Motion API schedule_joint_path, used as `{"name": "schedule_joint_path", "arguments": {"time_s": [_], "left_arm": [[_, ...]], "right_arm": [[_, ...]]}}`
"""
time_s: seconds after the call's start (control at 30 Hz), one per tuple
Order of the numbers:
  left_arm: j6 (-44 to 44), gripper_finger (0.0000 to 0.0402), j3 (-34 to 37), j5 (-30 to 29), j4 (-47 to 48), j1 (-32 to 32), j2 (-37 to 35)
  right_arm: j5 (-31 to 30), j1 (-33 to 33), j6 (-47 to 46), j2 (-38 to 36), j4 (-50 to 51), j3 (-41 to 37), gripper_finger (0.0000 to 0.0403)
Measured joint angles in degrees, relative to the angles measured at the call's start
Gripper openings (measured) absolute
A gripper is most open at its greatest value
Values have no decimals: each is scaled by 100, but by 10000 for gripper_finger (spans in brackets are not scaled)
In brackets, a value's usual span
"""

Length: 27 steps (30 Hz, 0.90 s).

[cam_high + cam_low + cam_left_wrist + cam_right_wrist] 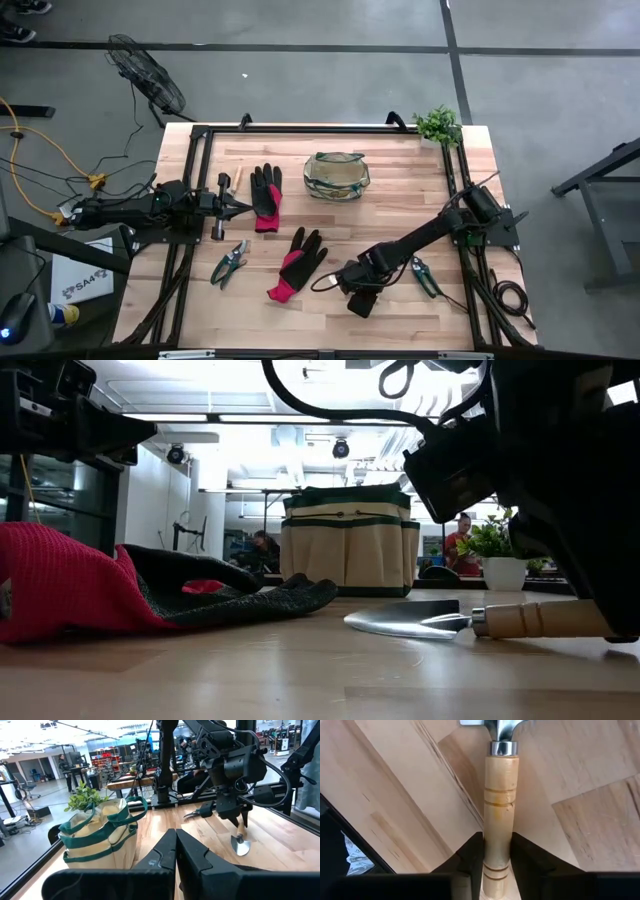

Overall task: Pick & Place Garden tools in Gardening bag
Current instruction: Put the brown trowel into the gardening bag

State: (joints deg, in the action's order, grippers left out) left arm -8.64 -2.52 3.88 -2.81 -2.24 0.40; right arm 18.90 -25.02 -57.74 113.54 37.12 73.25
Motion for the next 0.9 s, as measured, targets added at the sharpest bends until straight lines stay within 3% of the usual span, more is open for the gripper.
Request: {"name": "schedule_joint_path", "arguments": {"time_s": [0.33,0.63,0.9], "left_arm": [[0,1,0,0,0,1,0],[0,1,0,0,-2,1,-1],[0,1,0,0,-2,0,-1]], "right_arm": [[-147,31,295,-57,67,-4,67],[-849,26,407,-438,598,-4,63],[-1987,26,378,-695,990,-4,61]]}}
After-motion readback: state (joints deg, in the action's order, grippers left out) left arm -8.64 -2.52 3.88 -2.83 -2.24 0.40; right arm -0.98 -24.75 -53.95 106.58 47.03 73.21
